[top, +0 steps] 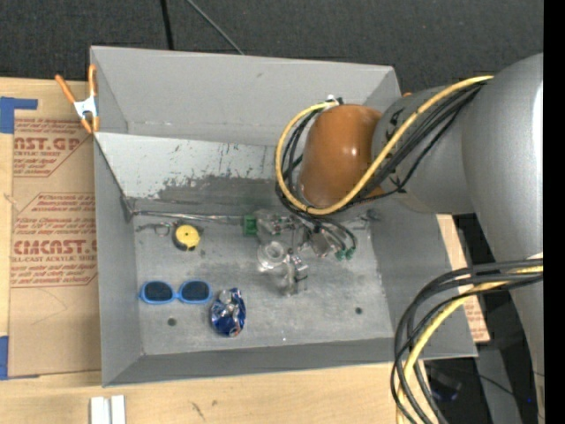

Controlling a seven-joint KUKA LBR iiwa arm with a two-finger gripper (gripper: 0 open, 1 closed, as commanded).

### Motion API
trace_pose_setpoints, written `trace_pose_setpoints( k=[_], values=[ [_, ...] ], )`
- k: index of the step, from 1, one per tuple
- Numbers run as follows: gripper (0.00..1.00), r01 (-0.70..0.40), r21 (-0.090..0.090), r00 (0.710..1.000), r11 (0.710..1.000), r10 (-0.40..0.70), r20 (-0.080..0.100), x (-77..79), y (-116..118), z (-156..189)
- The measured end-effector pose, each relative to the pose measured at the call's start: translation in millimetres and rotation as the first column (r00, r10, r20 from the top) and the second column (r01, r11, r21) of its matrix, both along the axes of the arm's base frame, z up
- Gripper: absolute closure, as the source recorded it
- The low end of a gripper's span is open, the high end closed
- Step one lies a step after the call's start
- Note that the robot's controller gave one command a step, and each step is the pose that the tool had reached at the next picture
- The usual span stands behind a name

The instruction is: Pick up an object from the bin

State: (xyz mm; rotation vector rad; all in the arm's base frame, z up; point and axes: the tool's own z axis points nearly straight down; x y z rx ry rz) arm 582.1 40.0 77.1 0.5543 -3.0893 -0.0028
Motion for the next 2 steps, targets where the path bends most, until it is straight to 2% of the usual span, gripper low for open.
trace_pose_setpoints(
  k=[1, 2],
  values=[
    [1.0, 0.002, 0.001, 1.0, 1.0, -0.002, 0.007, 2.1, -1, 4],
    [1.0, -0.022, -0.001, 1.0, 1.0, 0.022, 0.014, 10.3, -7, 130]
  ],
)
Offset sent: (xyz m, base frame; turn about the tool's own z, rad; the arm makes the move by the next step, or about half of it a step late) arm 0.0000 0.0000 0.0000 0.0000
